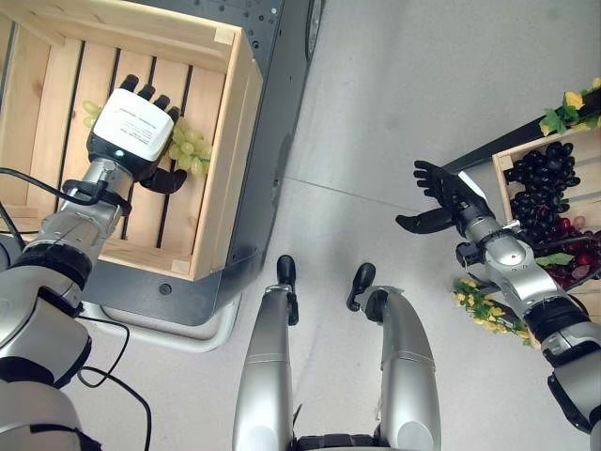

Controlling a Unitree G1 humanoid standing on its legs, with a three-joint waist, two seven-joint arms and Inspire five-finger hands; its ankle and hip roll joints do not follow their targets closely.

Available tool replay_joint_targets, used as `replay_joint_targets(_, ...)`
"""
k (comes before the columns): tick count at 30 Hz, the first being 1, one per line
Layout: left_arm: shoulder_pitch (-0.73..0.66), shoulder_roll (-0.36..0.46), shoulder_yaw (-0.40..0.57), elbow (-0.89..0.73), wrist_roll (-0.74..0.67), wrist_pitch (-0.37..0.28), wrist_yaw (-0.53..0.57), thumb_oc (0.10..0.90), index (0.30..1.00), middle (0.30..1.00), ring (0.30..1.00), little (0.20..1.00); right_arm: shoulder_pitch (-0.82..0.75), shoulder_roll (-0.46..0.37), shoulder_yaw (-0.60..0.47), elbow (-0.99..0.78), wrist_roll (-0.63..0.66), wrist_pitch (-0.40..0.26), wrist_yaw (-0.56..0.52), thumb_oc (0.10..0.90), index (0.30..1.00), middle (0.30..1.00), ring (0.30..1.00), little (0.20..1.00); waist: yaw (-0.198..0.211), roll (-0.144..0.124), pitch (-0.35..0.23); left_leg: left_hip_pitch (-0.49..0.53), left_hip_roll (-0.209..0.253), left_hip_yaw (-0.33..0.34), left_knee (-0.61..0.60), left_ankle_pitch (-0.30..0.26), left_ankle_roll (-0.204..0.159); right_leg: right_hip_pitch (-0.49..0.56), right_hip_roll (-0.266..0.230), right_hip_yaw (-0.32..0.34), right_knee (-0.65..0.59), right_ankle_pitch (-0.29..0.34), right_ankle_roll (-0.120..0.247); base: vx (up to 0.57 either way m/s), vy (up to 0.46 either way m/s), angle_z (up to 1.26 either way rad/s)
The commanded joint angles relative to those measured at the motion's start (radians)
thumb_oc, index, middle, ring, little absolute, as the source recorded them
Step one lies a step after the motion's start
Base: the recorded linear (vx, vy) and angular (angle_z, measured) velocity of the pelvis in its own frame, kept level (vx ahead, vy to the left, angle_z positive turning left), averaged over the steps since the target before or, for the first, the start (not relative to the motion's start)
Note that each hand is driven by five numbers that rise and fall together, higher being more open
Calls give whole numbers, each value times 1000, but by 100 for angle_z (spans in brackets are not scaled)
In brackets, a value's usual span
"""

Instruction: Pick up the fruits from the basket on one side to the basket on the other side

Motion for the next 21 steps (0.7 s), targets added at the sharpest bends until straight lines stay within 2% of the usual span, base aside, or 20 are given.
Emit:
replay_joint_targets(1, -26, 58, -1, 60, 8, 114, -119, 800, 900, 900, 900, 900, -34, -83, -67, -72, 65, -119, -3, 800, 900, 900, 900, 900, -9, 14, -14, 60, -16, 105, -52, -47, 37, 63, 52, 38, -119, 67, 23, 0, 0, 0)
replay_joint_targets(4, -28, 57, -14, 81, -5, 140, -160, 800, 900, 900, 900, 900, -43, -79, -57, -100, 83, -121, -12, 800, 900, 900, 900, 900, -11, 10, -14, 55, -17, 107, -63, -42, 37, 58, 53, 38, -131, 72, 24, 0, 0, 0)
replay_joint_targets(6, -29, 56, -15, 88, -15, 134, -152, 800, 900, 900, 900, 900, -45, -79, -54, -102, 90, -125, -12, 800, 900, 900, 900, 900, -12, 10, -14, 54, -16, 108, -63, -42, 37, 55, 52, 39, -130, 72, 25, 0, 0, 0)
replay_joint_targets(7, -27, 54, -12, 92, -22, 119, -132, 571, 556, 556, 556, 556, -46, -78, -52, -103, 90, -127, -13, 800, 900, 900, 900, 900, -12, 10, -14, 54, -16, 109, -64, -42, 38, 55, 52, 39, -130, 72, 25, 0, 0, 0)
replay_joint_targets(8, -36, 50, -16, 98, -32, 93, -112, 400, 300, 300, 300, 300, -49, -78, -49, -106, 94, -127, -14, 800, 900, 900, 900, 900, -14, 9, -14, 54, -16, 110, -66, -42, 37, 55, 52, 38, -133, 72, 24, 0, 0, 0)
replay_joint_targets(12, -49, 43, -17, 80, -22, -20, -51, 400, 300, 300, 300, 300, -40, -71, -56, -116, 85, -124, -28, 800, 900, 900, 900, 900, -14, 11, -14, 62, -17, 109, -73, -41, 38, 62, 50, 38, -138, 74, 26, 0, 0, 0)
replay_joint_targets(14, -59, 42, -24, 47, 43, -133, 44, 400, 300, 300, 300, 300, -40, -67, -61, -120, 76, -123, -39, 800, 900, 900, 900, 900, -12, 12, -14, 75, -17, 108, -77, -43, 38, 76, 52, 37, -147, 75, 27, 4, -7, 2)
replay_joint_targets(18, -57, 51, -21, -13, 21, -182, 47, 400, 300, 300, 300, 300, -11, -71, -86, -125, 83, -127, -32, 800, 900, 900, 900, 900, -12, 16, -14, 102, -17, 106, -86, -47, 40, 101, 54, 37, -158, 75, 29, 7, -6, 2)
replay_joint_targets(21, -48, 62, -19, -27, 9, -190, 25, 400, 300, 300, 300, 300, 3, -75, -99, -128, 102, -123, -15, 800, 900, 900, 900, 900, -13, 17, -14, 120, -17, 106, -92, -47, 39, 118, 57, 39, -164, 74, 30, 7, -16, 7)
